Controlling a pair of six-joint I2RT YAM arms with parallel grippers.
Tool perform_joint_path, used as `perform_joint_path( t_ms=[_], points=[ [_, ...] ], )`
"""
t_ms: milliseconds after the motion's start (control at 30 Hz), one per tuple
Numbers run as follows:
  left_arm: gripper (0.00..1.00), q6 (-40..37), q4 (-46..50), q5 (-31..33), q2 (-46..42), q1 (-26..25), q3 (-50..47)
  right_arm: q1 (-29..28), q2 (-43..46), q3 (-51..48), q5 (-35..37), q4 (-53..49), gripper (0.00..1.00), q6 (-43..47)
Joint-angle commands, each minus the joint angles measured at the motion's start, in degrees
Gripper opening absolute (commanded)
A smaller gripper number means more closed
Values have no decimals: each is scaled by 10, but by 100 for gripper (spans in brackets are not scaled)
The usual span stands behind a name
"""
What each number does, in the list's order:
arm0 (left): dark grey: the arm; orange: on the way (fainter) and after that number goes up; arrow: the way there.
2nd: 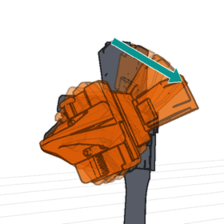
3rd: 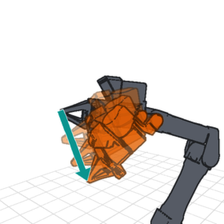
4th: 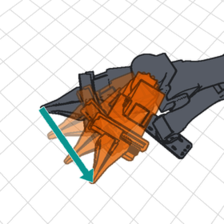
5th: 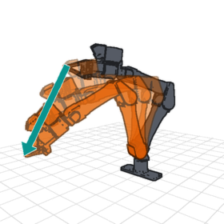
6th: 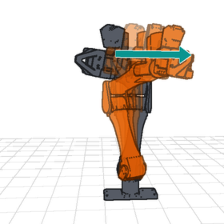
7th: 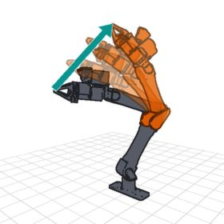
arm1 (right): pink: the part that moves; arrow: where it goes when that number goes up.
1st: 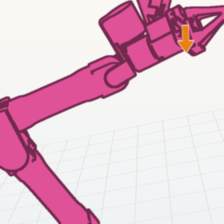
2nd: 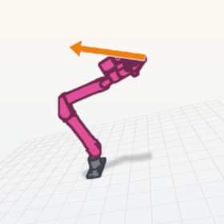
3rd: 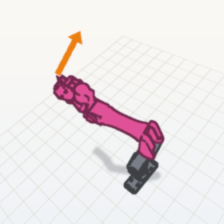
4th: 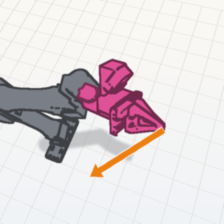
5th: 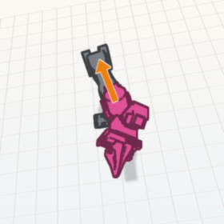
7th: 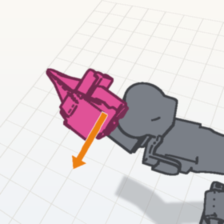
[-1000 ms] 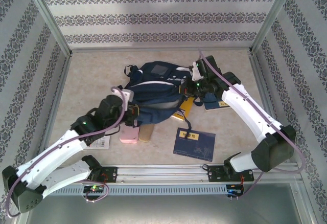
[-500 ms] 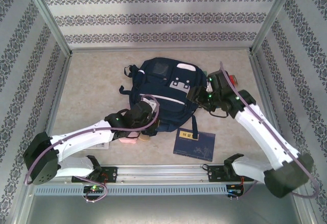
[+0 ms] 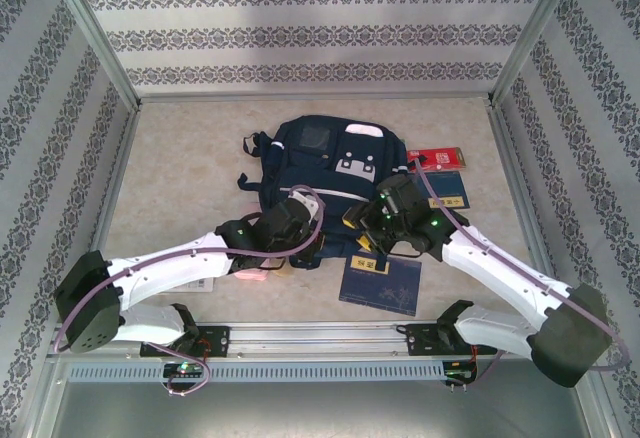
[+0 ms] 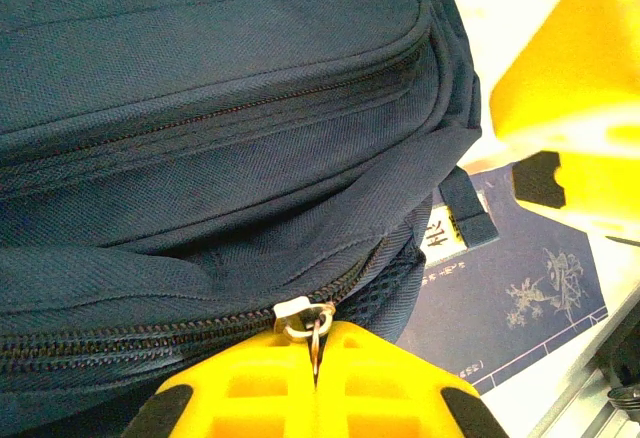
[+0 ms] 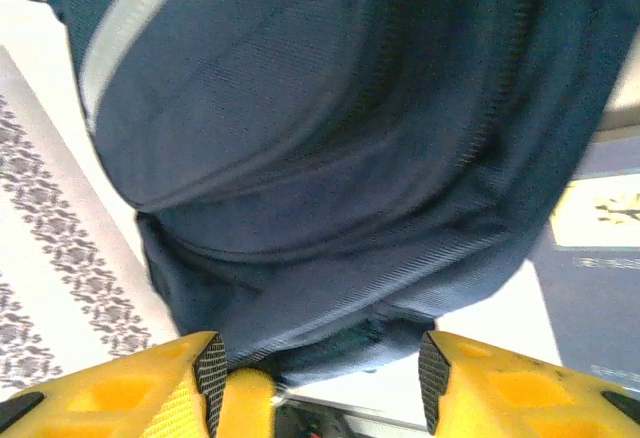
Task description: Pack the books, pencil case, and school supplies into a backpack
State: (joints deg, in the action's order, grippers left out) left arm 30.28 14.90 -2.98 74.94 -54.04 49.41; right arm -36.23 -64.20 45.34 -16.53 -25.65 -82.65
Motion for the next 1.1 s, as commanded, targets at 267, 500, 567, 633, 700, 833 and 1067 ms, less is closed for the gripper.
perform_joint_path(
  t_ms=[267, 500, 567, 633, 700, 833, 1067],
  points=[
    [0, 0, -28, 2, 4, -21, 41, -18, -80, 2, 10, 79, 54, -47],
    [0, -4, -29, -2, 7, -22, 41, -18, -88, -2, 37, 77, 30, -47],
    [0, -6, -29, -4, 9, -23, 44, -16, -92, 0, 43, 78, 21, -41],
    [0, -7, -29, -5, 10, -23, 45, -11, -97, 3, 46, 83, 9, -33],
    [0, -9, -28, -4, 10, -23, 45, -3, -102, 11, 42, 80, 0, -19],
    [0, -21, -12, 5, 6, -23, 46, 14, -95, 24, 57, 45, 0, 9],
    [0, -58, 60, 35, 4, -20, 65, 40, -55, 34, 106, -38, 0, 65]
  ],
)
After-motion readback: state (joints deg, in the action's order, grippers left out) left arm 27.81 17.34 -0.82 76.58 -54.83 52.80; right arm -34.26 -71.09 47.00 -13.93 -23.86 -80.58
